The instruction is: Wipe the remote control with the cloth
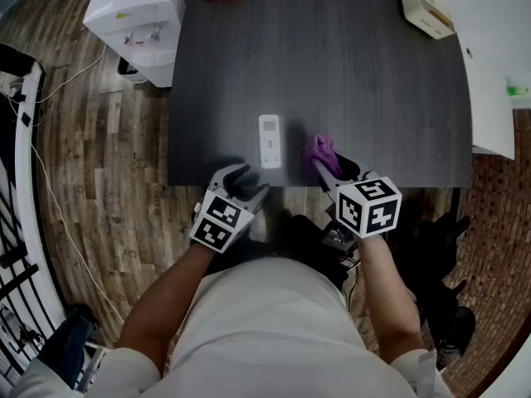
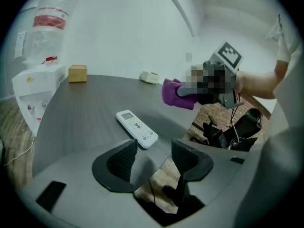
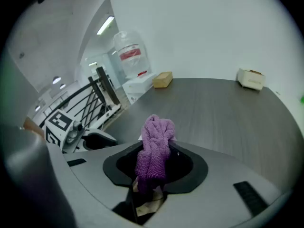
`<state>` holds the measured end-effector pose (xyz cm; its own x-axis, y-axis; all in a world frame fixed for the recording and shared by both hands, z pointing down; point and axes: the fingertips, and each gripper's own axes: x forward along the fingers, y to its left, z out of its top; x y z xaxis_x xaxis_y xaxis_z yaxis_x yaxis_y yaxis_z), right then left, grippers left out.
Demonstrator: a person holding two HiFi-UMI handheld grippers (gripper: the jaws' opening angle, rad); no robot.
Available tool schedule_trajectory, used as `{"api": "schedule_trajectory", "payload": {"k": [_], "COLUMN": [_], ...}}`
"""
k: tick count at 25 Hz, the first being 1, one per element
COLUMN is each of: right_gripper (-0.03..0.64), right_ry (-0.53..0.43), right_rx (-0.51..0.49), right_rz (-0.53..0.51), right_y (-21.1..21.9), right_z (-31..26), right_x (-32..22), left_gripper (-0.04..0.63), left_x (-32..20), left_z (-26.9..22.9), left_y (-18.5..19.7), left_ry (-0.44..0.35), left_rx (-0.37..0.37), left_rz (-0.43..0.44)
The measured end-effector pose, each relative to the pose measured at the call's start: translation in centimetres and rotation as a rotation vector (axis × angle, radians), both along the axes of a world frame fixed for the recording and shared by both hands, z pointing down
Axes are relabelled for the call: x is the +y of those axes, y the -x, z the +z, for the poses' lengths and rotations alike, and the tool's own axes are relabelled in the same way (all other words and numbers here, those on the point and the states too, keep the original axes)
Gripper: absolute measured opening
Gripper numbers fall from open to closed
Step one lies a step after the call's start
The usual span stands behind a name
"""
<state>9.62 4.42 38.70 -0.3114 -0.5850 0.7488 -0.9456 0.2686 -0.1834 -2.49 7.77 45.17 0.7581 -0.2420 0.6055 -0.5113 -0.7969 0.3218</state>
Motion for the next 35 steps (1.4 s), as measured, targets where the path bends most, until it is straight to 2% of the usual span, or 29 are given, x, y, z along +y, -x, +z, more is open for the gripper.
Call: {"api": "schedule_trajectory", "payload": {"k": [4, 7, 9, 13, 18, 22, 26, 30, 35], "right_gripper": [0.123, 0.123, 0.123, 0.123, 0.123, 0.123, 0.123, 0.123, 0.121], "right_ry": [0.021, 0.023, 0.025, 0.023, -0.073, -0.12, -0.144, -0.127, -0.135], "right_rx": [0.114, 0.188, 0.233, 0.337, 0.55, 0.665, 0.72, 0.761, 0.768], "right_rz": [-0.111, -0.2, -0.276, -0.461, -0.708, -0.844, -0.916, -0.973, -0.965], "right_y": [0.8, 1.4, 2.0, 3.4, 4.9, 6.3, 8.0, 9.0, 9.2], "right_z": [2.0, 3.4, 4.3, 5.9, 6.1, 6.4, 6.7, 8.5, 8.6], "right_x": [-1.3, -2.7, -3.5, -4.7, -7.4, -9.1, -10.1, -9.5, -8.4], "left_gripper": [0.218, 0.218, 0.218, 0.218, 0.218, 0.218, 0.218, 0.218, 0.218], "left_x": [-0.3, -1.1, -1.5, -1.1, -1.6, -2.0, -2.2, -2.2, -2.3], "left_z": [1.4, 2.1, 2.5, 3.4, 4.6, 5.3, 5.5, 5.6, 5.7], "left_y": [-0.5, -0.7, -0.9, -1.4, -1.4, -1.1, -1.3, -1.5, -1.6], "left_ry": [-0.01, -0.061, -0.09, -0.093, -0.086, -0.08, -0.08, -0.07, -0.057], "left_rx": [-0.065, -0.131, -0.165, -0.22, -0.284, -0.317, -0.331, -0.332, -0.339], "left_rz": [0.02, 0.029, 0.032, 0.043, 0.017, -0.01, -0.016, -0.022, -0.029]}}
